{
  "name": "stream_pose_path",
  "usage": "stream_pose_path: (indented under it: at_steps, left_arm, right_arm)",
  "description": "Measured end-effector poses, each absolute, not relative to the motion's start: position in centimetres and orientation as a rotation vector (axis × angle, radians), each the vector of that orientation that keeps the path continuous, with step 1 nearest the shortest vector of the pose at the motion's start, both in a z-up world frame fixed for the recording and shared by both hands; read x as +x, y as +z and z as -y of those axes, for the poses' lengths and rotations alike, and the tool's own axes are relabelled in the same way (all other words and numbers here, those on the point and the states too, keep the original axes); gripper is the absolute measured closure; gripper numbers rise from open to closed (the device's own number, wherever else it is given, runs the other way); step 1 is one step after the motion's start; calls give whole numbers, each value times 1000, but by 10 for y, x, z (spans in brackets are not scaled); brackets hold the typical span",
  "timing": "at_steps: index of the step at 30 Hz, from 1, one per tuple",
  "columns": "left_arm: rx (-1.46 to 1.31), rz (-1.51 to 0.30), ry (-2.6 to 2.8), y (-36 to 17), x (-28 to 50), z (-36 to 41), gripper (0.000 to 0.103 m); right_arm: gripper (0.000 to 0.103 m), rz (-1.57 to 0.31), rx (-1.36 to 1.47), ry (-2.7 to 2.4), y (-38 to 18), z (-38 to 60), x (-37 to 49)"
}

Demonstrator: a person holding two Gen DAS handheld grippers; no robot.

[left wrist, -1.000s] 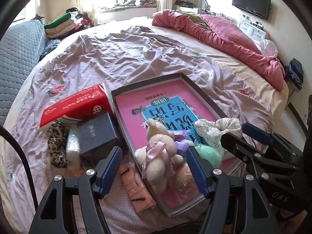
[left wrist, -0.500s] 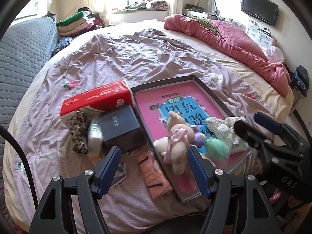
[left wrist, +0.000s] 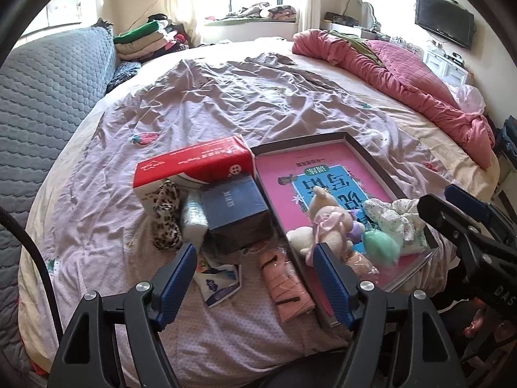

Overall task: Organize soft objects
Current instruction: 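Withdraw both open tools from the tray back toward the pile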

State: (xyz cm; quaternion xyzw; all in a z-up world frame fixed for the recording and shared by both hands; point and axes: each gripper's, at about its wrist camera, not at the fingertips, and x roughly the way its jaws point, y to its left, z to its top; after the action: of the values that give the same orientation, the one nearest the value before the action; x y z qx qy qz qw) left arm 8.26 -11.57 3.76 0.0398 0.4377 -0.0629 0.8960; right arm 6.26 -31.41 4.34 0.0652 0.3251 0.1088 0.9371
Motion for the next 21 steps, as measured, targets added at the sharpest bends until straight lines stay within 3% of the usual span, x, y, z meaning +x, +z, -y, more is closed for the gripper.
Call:
stream_pose_path:
  at_steps: [21]
  left_arm:
    - [-14,-890,23,54,80,19,29]
  right_arm:
    - [23,-671,46,304,52,267,56]
